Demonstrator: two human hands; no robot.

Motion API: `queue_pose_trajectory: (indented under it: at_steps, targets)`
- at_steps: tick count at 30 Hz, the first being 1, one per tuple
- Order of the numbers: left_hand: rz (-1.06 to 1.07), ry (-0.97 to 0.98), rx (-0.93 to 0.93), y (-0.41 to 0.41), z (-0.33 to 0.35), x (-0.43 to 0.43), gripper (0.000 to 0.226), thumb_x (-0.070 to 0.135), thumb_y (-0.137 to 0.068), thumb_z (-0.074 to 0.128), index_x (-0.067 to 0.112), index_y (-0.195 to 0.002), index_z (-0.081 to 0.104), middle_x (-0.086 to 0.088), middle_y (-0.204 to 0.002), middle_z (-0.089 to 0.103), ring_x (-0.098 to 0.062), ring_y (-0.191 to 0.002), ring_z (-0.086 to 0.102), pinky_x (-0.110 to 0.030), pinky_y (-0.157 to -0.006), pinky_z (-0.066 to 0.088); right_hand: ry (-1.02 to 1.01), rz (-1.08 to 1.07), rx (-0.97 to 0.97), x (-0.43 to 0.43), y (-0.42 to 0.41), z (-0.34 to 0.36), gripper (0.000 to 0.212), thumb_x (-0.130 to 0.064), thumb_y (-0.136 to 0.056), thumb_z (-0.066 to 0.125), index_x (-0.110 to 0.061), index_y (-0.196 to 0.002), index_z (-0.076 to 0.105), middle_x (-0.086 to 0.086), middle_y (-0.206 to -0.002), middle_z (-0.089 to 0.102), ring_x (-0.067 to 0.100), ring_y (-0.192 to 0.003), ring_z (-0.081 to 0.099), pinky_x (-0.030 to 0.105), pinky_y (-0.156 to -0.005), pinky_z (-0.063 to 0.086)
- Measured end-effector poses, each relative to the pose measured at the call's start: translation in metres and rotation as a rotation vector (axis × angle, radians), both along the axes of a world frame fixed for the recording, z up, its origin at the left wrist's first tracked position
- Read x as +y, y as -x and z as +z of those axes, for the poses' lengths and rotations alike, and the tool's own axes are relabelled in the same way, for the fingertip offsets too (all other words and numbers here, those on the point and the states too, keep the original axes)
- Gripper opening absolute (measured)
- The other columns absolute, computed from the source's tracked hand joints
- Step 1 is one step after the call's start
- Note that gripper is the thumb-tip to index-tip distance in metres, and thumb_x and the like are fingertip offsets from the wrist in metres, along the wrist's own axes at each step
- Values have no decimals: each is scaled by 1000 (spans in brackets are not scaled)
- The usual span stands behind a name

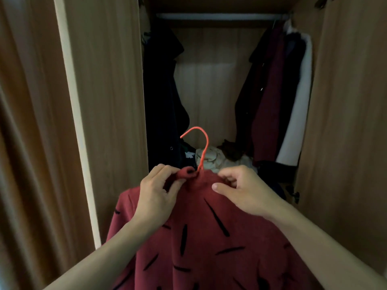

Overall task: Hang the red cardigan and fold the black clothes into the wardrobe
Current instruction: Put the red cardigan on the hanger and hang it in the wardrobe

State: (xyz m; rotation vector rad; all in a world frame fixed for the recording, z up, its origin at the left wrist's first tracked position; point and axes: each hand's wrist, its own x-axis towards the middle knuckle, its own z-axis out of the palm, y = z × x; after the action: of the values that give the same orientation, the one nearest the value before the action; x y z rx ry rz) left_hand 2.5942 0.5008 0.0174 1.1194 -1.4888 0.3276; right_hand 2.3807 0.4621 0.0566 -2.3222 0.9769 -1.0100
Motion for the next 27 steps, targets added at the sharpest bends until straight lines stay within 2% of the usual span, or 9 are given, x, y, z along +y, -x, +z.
queue_pose_trajectory:
  at_steps: [3, 7, 12, 15, 17, 19, 21, 24, 27]
  targets:
    - [-21, -4, -36, 6, 3, -2, 8, 12, -85, 75, 18, -91, 72, 10, -87, 62, -12, -83, 59, -33, -75, 49, -93, 13, -109, 1, 5, 2, 10, -20, -90, 70, -16, -83, 75, 4, -81, 74, 20, -78, 71, 39, -78, 56]
    - [196, -24, -180, 19, 5, -6, 10, 21, -82, 73, 20, -93, 73, 9, -92, 52, -16, -86, 47, -35, -77, 40, -125, -74, -254, 3, 2, -9, 16, -18, -88, 71, -18, -72, 73, 6, -72, 73, 15, -63, 66, 35, -65, 53]
    - [98, -170, -71, 45, 1, -7, 18, 9, -91, 63, 13, -106, 71, 3, -88, 52, -15, -76, 54, -32, -71, 47, -96, -208, -359, 7, -6, -25, 18, -20, -86, 72, -14, -70, 72, 9, -68, 71, 25, -61, 65, 39, -61, 53]
    - [35, -314, 37, 66, 0, -4, 40, 17, -100, 51, 8, -138, 54, -3, -112, 57, -21, -105, 57, -21, -90, 40, -38, -242, -360, 9, -11, -31, 18, -21, -87, 71, -14, -70, 71, 3, -64, 68, 17, -60, 63, 38, -62, 51]
    - [-36, -444, 166, 76, 1, -1, 56, 38, -100, 46, 9, -149, 41, -2, -127, 54, -18, -122, 50, -22, -103, 35, -4, -254, -363, 11, -13, -35, 19, -20, -88, 70, -14, -70, 70, -2, -61, 65, 7, -55, 58, 33, -58, 48]
    - [-80, -512, 263, 81, 1, -2, 76, 66, -86, 48, 15, -142, 49, 1, -124, 58, -18, -122, 53, -33, -108, 41, 25, -248, -354, 15, -16, -37, 14, -15, -91, 66, -15, -77, 72, -7, -66, 67, 2, -61, 61, 23, -58, 48]
    - [-88, -524, 380, 82, 2, -3, 88, 76, -69, 56, 15, -133, 56, 3, -115, 67, -15, -115, 61, -39, -102, 49, 37, -223, -343, 18, -20, -40, 11, -10, -91, 63, -13, -87, 72, -7, -77, 71, 1, -72, 65, 19, -64, 51]
    - [-172, -507, 591, 79, 4, -1, 77, 60, -60, 72, 15, -122, 66, 6, -95, 76, -10, -96, 71, -38, -92, 56, -2, -174, -352, 18, -28, -44, 11, -8, -91, 62, -15, -90, 70, -5, -83, 72, 4, -78, 67, 22, -70, 54]
    - [-250, -516, 697, 73, 6, -1, 32, 29, -67, 80, 17, -96, 74, -4, -85, 76, -23, -85, 74, -46, -85, 60, -118, -77, -399, 20, -32, -46, 15, -6, -91, 62, -19, -92, 71, -5, -86, 74, 4, -82, 69, 23, -75, 55]
